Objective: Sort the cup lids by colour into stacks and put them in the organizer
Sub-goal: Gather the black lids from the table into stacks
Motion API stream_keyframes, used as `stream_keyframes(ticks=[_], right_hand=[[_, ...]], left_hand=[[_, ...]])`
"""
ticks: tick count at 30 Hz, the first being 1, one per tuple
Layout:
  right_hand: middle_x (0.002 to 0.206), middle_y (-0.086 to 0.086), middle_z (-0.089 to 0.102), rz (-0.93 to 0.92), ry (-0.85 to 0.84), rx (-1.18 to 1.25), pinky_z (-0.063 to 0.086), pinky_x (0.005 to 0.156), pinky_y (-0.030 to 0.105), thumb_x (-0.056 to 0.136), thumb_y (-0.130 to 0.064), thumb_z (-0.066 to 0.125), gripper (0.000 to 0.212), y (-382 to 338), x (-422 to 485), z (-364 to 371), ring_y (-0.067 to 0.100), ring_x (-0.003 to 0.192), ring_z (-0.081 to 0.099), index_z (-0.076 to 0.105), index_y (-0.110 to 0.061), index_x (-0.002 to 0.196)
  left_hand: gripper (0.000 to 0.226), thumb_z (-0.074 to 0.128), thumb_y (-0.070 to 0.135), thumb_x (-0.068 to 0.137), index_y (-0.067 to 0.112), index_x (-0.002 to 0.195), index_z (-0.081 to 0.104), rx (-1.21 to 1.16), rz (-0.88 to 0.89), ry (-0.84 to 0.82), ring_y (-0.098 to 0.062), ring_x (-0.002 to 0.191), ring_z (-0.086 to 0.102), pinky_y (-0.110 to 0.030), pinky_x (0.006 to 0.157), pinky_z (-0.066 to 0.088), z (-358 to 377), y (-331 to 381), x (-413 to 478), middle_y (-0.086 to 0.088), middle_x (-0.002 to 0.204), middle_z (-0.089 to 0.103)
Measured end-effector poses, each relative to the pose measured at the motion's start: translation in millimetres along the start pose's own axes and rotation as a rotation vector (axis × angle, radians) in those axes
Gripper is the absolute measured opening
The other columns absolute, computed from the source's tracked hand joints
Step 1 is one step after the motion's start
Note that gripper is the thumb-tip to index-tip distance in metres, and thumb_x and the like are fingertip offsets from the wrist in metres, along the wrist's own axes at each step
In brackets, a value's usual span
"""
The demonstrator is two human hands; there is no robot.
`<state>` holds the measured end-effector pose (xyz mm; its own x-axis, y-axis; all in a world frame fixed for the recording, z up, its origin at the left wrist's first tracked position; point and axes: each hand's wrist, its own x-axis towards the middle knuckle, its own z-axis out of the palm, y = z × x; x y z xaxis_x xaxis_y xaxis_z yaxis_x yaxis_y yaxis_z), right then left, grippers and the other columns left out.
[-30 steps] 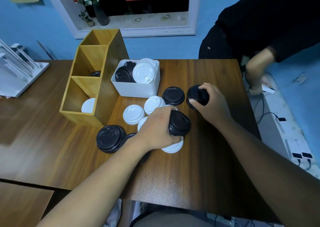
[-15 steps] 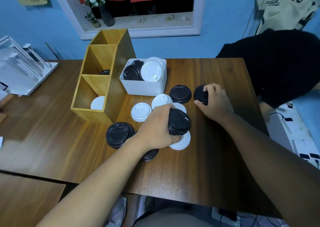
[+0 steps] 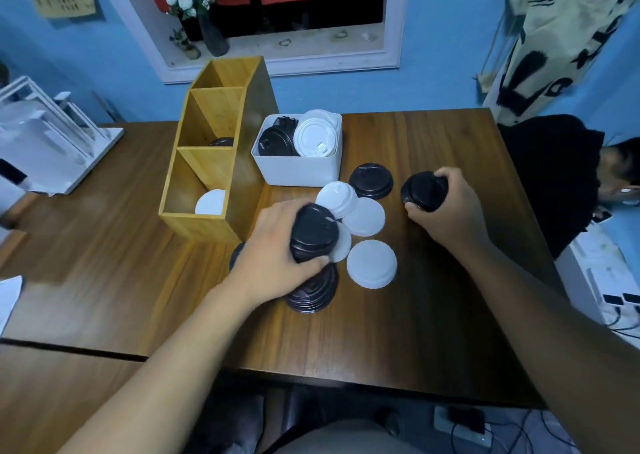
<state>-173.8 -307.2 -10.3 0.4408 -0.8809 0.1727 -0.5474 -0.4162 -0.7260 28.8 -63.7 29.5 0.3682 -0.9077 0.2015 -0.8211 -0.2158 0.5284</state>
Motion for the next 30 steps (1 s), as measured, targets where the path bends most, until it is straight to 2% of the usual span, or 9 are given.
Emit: stream_keyframes(ticks=[2, 6, 9, 14, 17, 23, 30], right_hand=[[0.126, 0.000, 0.061, -0.022, 0.004, 0.118, 0.045, 0.082, 0.021, 0.069, -0.032, 0.088, 0.072, -24, -28, 2, 0.012, 0.111, 0.056, 0.048, -0.023, 0.128], [0.126, -0.012, 0.058, -0.180, -0.152, 0.188, 0.047, 0.091, 0.022, 0.068, -0.037, 0.087, 0.069, -79, -86, 25, 0.007, 0.113, 0.055, 0.050, -0.031, 0.126], [0.129, -0.021, 0.052, -0.273, -0.256, 0.139, 0.045, 0.098, 0.023, 0.070, -0.046, 0.084, 0.071, -105, -119, 50, 0.003, 0.118, 0.050, 0.048, -0.035, 0.130], [0.142, -0.013, 0.045, -0.365, -0.299, -0.088, 0.044, 0.107, 0.036, 0.075, -0.055, 0.075, 0.072, -115, -139, 77, 0.008, 0.127, 0.041, 0.043, -0.036, 0.138], [0.143, -0.008, 0.041, -0.397, -0.286, -0.193, 0.047, 0.104, 0.037, 0.079, -0.057, 0.067, 0.071, -116, -144, 81, 0.014, 0.128, 0.041, 0.041, -0.034, 0.141], [0.142, -0.001, 0.036, -0.383, -0.277, -0.323, 0.057, 0.086, 0.039, 0.079, -0.056, 0.059, 0.069, -129, -152, 94, 0.022, 0.122, 0.047, 0.038, -0.035, 0.141], [0.153, 0.000, 0.029, -0.406, -0.274, -0.399, 0.058, 0.086, 0.043, 0.086, -0.065, 0.053, 0.074, -123, -152, 101, 0.023, 0.132, 0.043, 0.029, -0.042, 0.152]], left_hand=[[0.088, 0.088, 0.042, 0.073, 0.030, 0.146, 0.042, -0.005, -0.076, 0.050, -0.012, 0.128, 0.040, -0.029, 0.107, 0.036, -16, -26, -16, 0.011, 0.137, 0.048], [0.089, 0.090, 0.038, 0.074, 0.027, 0.148, 0.041, -0.052, -0.115, 0.023, -0.011, 0.130, 0.041, -0.028, 0.108, 0.035, -31, -62, -39, 0.012, 0.138, 0.047], [0.089, 0.089, 0.040, 0.074, 0.027, 0.148, 0.041, -0.076, -0.074, -0.001, -0.011, 0.131, 0.043, -0.027, 0.109, 0.037, -32, -75, -51, 0.012, 0.139, 0.047], [0.086, 0.089, 0.035, 0.073, 0.025, 0.145, 0.042, -0.123, -0.022, -0.064, -0.011, 0.133, 0.044, -0.034, 0.113, 0.041, -30, -90, -58, 0.010, 0.143, 0.043], [0.083, 0.089, 0.027, 0.074, 0.021, 0.142, 0.043, -0.128, 0.010, -0.082, -0.009, 0.133, 0.042, -0.034, 0.112, 0.042, -29, -92, -58, 0.010, 0.143, 0.041], [0.080, 0.087, 0.028, 0.075, 0.019, 0.141, 0.043, -0.090, 0.066, -0.085, -0.019, 0.129, 0.047, -0.042, 0.105, 0.049, -25, -98, -56, 0.002, 0.142, 0.044], [0.091, 0.081, 0.044, 0.082, 0.030, 0.158, 0.032, -0.029, 0.052, -0.135, -0.018, 0.141, 0.032, -0.038, 0.114, 0.040, -25, -111, -57, 0.003, 0.153, 0.032]])
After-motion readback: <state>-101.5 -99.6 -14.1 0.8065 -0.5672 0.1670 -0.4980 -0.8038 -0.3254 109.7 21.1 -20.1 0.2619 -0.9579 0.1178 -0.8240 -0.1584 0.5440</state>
